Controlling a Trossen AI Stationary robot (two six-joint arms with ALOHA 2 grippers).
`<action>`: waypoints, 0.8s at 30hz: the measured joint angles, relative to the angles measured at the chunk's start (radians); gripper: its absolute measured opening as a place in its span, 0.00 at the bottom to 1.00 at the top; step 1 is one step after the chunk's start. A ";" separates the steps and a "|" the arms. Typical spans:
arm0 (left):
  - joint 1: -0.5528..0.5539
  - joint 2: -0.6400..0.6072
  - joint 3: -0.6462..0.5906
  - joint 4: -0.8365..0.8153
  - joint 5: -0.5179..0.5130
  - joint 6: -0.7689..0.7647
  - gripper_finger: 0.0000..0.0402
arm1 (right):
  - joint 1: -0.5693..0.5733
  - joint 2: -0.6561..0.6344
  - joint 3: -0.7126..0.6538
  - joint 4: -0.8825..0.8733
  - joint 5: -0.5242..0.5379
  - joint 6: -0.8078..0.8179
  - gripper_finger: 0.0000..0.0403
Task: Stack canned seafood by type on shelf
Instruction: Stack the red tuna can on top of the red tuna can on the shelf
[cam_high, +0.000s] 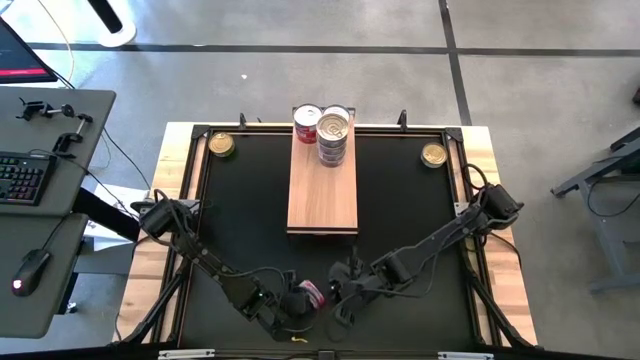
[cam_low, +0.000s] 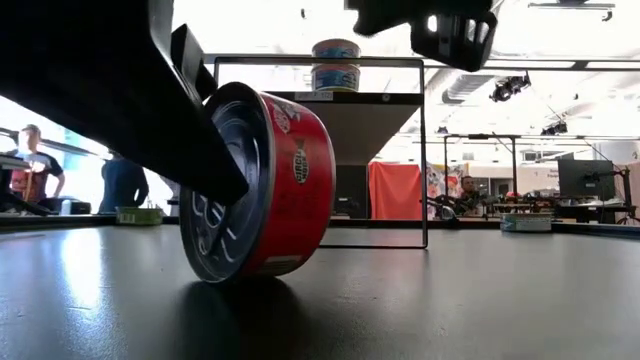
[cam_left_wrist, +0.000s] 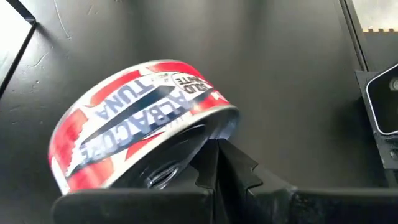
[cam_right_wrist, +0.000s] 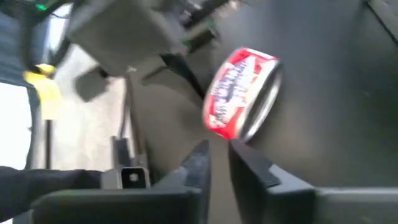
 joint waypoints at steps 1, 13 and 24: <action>0.000 0.000 0.000 -0.001 0.000 0.000 0.00 | -0.004 0.000 0.000 0.014 -0.006 -0.010 0.12; -0.028 -0.125 0.000 -0.178 0.030 -0.029 0.00 | -0.024 0.023 0.001 0.122 -0.056 -0.194 0.75; -0.109 -0.280 0.000 -0.532 -0.105 -0.095 0.00 | -0.013 0.165 0.316 -0.265 0.160 -0.177 0.79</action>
